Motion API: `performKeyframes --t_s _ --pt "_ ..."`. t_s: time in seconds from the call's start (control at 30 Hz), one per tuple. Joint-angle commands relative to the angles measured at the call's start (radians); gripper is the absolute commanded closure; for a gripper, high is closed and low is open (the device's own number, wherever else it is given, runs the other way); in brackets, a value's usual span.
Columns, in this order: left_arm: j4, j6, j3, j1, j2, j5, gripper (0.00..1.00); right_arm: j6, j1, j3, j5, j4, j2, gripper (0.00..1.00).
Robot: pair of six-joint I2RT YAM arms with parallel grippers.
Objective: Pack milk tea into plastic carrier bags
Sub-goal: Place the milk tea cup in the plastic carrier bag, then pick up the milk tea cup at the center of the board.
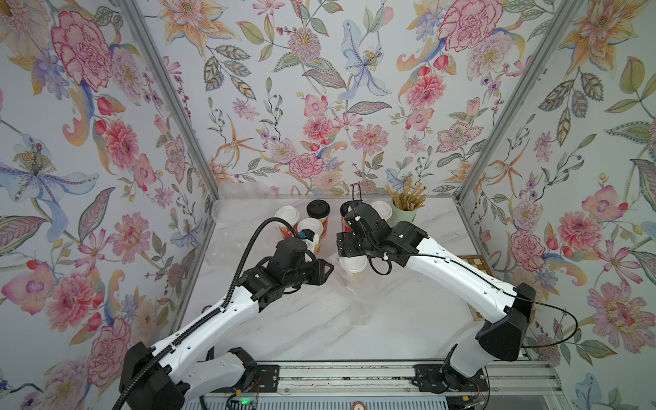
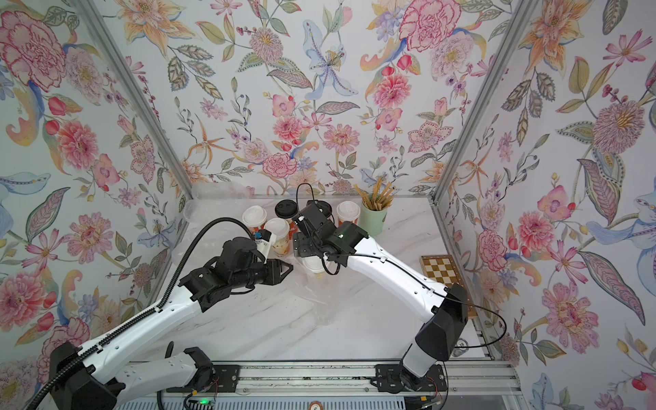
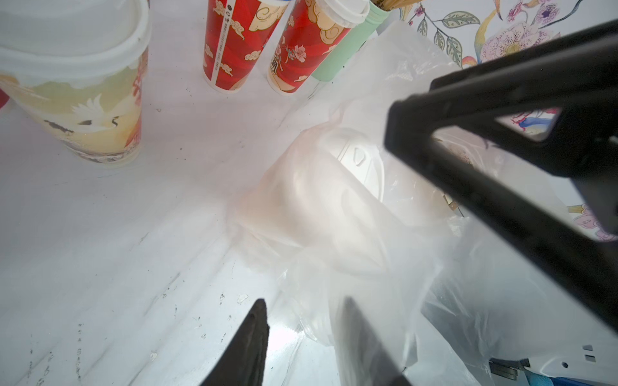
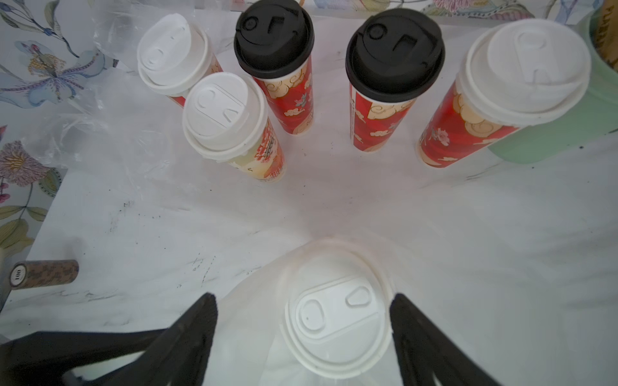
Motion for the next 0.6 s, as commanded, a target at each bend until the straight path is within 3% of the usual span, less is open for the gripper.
performKeyframes --t_s 0.0,0.13,0.37,0.57 --pt "0.051 -0.039 -0.045 -0.006 -0.038 0.008 0.53 -0.061 0.003 0.073 -0.019 -0.014 -0.006 0.18" --pt "0.061 -0.056 -0.07 -0.004 -0.083 -0.016 0.35 -0.117 -0.001 0.167 -0.03 -0.014 0.056 0.18" --pt "-0.036 -0.049 -0.056 0.015 -0.174 -0.145 0.25 -0.193 -0.001 0.344 -0.085 -0.004 0.224 0.2" --pt "-0.131 -0.044 -0.056 0.108 -0.26 -0.23 0.22 -0.245 -0.001 0.482 -0.131 0.0 0.365 0.2"
